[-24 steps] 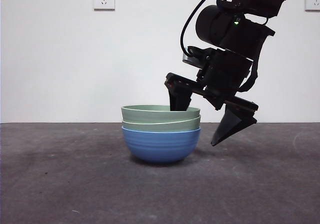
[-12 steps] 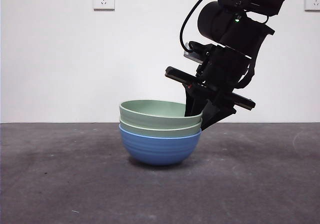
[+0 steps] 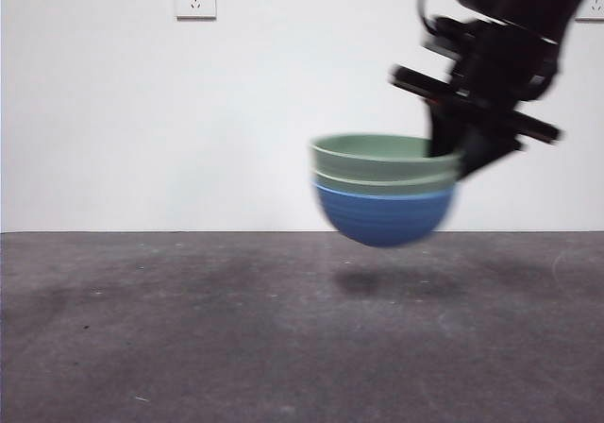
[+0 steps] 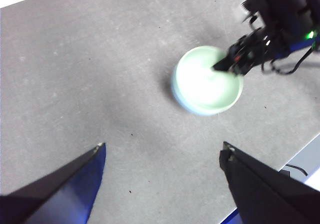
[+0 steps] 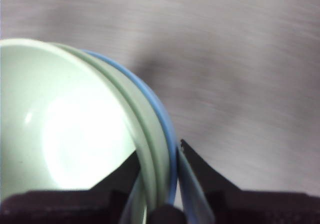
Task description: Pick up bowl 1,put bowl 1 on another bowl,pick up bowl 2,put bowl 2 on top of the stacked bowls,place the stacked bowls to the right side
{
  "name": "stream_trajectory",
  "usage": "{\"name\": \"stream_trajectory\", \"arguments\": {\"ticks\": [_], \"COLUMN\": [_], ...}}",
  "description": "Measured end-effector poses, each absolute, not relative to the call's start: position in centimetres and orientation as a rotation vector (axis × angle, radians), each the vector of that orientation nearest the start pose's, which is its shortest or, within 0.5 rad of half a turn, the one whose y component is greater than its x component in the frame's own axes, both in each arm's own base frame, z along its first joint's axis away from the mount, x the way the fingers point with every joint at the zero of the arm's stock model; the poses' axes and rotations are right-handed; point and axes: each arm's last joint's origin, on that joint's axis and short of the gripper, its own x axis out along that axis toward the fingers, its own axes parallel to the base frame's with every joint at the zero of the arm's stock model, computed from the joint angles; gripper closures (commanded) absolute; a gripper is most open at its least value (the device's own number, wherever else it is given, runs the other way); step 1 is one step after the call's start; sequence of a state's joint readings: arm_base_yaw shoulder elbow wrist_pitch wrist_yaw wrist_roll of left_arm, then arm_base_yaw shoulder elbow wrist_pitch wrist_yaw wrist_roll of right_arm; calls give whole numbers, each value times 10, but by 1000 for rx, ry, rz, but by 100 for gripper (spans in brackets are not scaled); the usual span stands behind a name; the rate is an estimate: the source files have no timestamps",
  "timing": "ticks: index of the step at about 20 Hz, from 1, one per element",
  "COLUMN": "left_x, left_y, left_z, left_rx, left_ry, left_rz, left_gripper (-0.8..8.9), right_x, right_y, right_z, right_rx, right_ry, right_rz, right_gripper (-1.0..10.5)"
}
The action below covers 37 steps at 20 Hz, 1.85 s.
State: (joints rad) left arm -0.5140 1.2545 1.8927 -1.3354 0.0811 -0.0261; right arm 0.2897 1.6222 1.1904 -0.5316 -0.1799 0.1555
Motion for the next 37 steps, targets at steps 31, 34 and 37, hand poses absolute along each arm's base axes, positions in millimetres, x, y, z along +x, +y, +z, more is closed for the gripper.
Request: {"name": "stream_trajectory", "arguments": {"ticks": [31, 34, 37], "left_x": [149, 149, 150], "left_y": [-87, -87, -87], "left_z": [487, 487, 486], "left_rx": [127, 127, 128], "left_ry": [698, 698, 698], "left_rz": [-561, -562, -562], "left_gripper": [432, 433, 437], "right_x": [346, 338, 318], "right_y": [28, 27, 24], "right_z": [194, 215, 251], "right_rx": [130, 124, 124], "right_ry": [1164, 1113, 1033], "right_rz": [184, 185, 186], "right_gripper": [685, 685, 687]}}
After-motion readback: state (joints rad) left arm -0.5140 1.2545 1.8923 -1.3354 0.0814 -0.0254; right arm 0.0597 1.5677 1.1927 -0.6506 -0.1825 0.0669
